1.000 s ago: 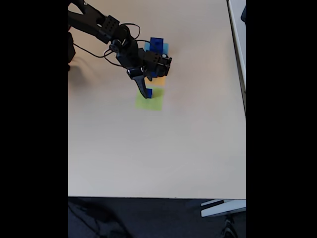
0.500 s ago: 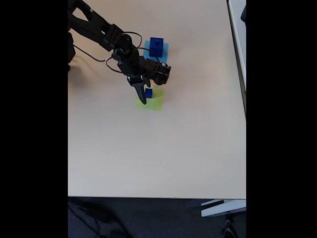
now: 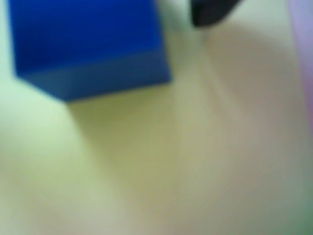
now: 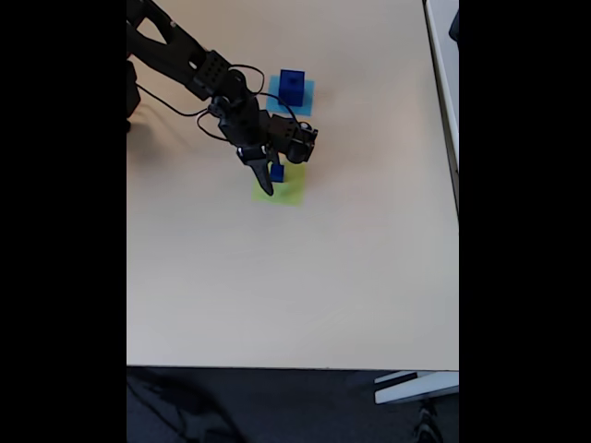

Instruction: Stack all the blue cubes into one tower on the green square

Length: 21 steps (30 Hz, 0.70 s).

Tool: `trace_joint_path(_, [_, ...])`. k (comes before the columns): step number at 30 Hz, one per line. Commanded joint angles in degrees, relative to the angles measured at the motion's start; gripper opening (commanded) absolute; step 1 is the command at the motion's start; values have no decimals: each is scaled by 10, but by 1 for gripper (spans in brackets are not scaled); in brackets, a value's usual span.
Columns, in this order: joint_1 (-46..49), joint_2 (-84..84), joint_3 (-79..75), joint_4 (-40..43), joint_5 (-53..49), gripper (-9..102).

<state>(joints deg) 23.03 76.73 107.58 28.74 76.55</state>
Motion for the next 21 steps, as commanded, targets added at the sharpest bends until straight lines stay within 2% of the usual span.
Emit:
trace_joint_path(1, [5,4,-22,-8,-2,28])
trace_joint_path(6, [6,4,-24,-8,-2,23])
trace_joint_path(13, [6,1,-26,-9,4,10])
trace_joint_path(21, [4,5,-27,-9,0,6])
